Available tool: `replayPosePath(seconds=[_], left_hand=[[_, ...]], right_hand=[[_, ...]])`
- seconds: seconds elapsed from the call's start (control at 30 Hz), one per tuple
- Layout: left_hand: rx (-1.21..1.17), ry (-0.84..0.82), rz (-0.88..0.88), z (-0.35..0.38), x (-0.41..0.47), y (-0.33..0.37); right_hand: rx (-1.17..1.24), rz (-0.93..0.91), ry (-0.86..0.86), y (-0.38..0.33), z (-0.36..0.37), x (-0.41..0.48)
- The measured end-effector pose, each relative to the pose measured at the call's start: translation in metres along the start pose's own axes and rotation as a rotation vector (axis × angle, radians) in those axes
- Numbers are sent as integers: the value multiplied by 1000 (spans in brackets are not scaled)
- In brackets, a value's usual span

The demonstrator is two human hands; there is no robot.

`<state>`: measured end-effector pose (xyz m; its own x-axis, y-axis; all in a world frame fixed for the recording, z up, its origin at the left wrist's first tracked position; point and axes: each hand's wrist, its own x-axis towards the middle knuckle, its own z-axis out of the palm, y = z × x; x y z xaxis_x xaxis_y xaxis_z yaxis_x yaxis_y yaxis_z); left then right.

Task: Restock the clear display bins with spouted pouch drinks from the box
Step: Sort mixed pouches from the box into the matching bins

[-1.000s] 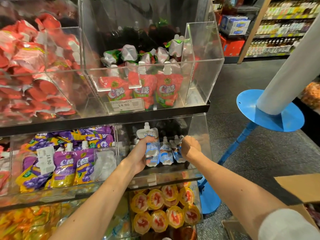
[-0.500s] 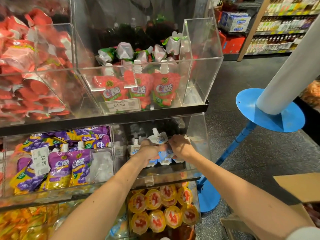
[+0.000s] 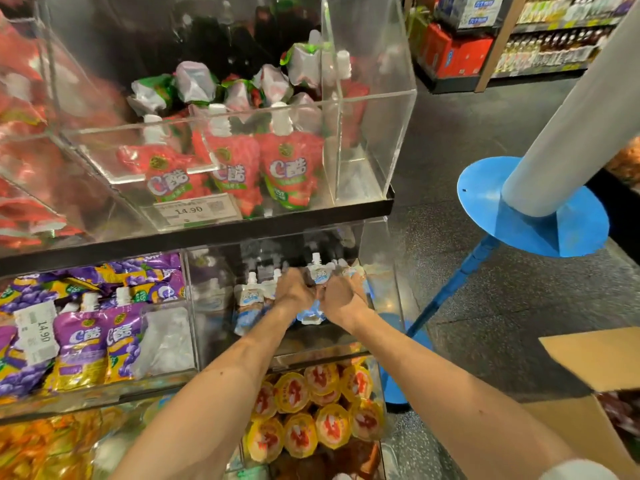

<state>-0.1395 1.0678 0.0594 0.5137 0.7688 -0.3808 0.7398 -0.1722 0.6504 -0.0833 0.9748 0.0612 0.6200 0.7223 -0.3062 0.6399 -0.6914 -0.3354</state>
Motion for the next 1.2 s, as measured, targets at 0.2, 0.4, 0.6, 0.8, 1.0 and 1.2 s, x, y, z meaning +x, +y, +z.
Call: replayPosePath(seconds=[0.2,0.4,0.6,0.8,1.0,1.2], left_hand=[[266,3,100,4,-11,-1],[24,17,154,-26,-39,5],[-110,89,549,-53,-159,27],[-223,-219,836,28,-241,71],[-61,-763,1008,205,-333,131],[493,-1115,1080,378,-399,163]], right_hand=[[-166,-20,-94,-1,-3,6],[166,-93,-23,2,-39,-24],[537,-314,327,41,-71,-147],[654,113,687,139,-41,-296],[716,686,773,260,2,-424],[753,1115,763,382,52,-495]])
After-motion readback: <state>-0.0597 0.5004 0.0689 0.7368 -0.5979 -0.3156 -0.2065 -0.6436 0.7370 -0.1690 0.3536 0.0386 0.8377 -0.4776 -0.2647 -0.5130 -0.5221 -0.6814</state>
